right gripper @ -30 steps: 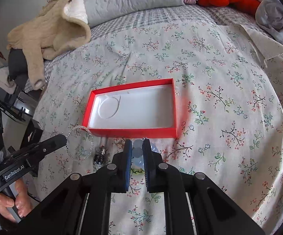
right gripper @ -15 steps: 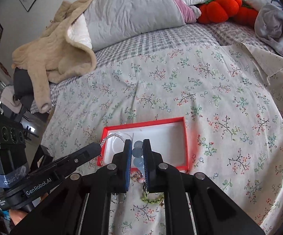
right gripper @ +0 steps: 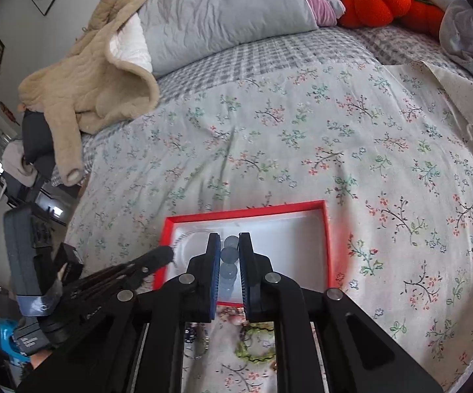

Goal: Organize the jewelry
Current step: 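Carry both bracelets into the red Ace box and open both tools, then withdraw both tools from the box toward the remaining jewelry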

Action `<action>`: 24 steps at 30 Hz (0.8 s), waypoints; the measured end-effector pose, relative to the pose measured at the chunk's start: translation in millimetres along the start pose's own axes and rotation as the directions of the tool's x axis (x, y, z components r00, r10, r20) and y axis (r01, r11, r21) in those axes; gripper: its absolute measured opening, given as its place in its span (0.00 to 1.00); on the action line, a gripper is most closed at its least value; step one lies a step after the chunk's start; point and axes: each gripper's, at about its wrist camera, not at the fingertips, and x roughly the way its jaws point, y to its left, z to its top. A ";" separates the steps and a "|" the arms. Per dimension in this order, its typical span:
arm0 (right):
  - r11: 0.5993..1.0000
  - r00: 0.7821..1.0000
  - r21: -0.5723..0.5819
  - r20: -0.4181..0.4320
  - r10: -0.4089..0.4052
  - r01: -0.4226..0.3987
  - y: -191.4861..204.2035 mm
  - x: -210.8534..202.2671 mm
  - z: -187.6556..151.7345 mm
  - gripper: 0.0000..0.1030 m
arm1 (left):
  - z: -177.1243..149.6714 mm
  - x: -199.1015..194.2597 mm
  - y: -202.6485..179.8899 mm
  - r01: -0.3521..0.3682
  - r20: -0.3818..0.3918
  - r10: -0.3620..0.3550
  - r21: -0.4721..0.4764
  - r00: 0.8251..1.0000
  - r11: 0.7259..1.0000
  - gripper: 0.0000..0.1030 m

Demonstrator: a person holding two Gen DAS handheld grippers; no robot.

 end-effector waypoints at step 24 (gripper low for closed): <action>0.993 0.995 -0.069 -0.029 -0.099 0.097 -13.9 -21.3 -17.2 0.34 | -18.0 -31.5 -22.3 -0.132 0.062 0.123 0.150 0.990 0.980 0.45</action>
